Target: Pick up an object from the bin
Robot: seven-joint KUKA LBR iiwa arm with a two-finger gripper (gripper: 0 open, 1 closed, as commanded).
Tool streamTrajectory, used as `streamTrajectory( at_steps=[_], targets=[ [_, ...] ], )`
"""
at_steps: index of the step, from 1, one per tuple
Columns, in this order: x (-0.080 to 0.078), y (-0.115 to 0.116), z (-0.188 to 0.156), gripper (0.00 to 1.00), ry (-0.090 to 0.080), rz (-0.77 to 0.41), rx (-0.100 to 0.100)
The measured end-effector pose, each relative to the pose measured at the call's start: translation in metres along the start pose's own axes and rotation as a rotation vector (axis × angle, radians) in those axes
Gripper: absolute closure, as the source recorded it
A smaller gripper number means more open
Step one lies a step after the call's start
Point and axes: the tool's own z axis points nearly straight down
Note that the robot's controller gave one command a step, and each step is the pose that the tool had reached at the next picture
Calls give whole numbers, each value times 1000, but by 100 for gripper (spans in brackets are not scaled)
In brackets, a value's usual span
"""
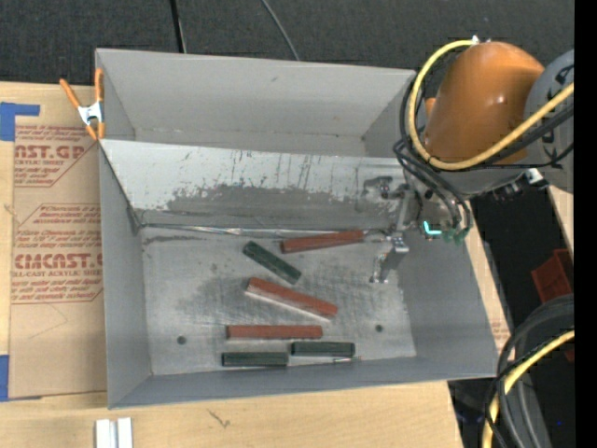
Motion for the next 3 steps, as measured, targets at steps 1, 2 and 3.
streamTrajectory(
  at_steps=[1, 2, 3],
  targets=[
    [-1, 0, -5, 0, -8, 0, 1],
    [14, -1, 52, 0, -13, -53, 1],
    [20, 44, 158, 100, -3, 90, 0]
  ],
)
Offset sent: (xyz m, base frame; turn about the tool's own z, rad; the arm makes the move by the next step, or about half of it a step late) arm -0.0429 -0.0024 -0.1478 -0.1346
